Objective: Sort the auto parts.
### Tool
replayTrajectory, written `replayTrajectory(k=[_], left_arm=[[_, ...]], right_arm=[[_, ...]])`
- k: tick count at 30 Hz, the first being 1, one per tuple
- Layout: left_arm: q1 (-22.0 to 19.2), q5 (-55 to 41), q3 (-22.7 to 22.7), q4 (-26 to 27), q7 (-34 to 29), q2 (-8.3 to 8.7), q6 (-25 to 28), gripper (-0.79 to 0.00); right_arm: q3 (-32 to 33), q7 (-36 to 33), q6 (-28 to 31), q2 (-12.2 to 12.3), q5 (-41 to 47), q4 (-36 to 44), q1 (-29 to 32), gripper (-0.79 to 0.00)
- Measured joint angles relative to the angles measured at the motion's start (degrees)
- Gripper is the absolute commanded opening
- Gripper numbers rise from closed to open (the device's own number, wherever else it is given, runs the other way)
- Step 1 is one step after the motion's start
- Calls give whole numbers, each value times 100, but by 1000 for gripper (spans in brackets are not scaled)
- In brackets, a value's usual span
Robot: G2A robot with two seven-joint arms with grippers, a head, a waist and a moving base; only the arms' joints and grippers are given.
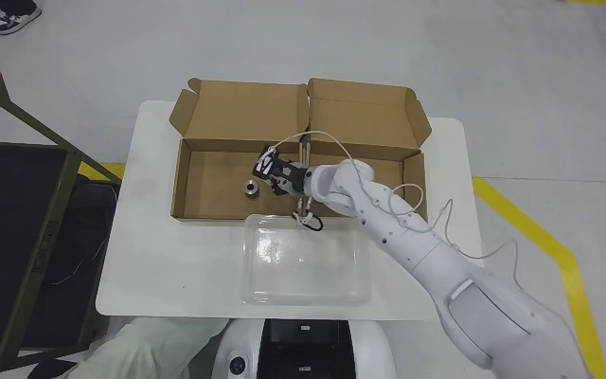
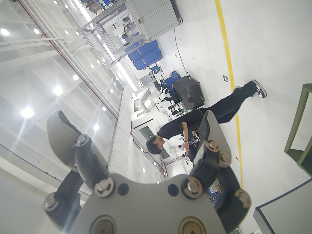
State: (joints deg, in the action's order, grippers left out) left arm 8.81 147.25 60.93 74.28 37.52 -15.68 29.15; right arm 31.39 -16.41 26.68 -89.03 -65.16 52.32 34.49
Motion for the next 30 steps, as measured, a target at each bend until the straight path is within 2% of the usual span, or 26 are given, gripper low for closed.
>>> replayTrajectory(k=[10, 13, 16, 22, 30], left_arm=[[0, 0, 0, 0, 0, 0, 0, 0], [0, 0, 0, 0, 0, 0, 0, 0], [0, 0, 0, 0, 0, 0, 0, 0], [0, 0, 0, 0, 0, 0, 0, 0], [0, 0, 0, 0, 0, 0, 0, 0]], right_arm=[[-235, -72, -33, -382, 87, -821, -279, -785], [-268, -52, -3, -466, 89, -1005, -331, -683], [-289, -43, 17, -539, 87, -1164, -374, -668], [-320, -31, 66, -659, 25, -1389, -448, -588], [-316, -9, 84, -766, -87, -1538, -517, -545]])
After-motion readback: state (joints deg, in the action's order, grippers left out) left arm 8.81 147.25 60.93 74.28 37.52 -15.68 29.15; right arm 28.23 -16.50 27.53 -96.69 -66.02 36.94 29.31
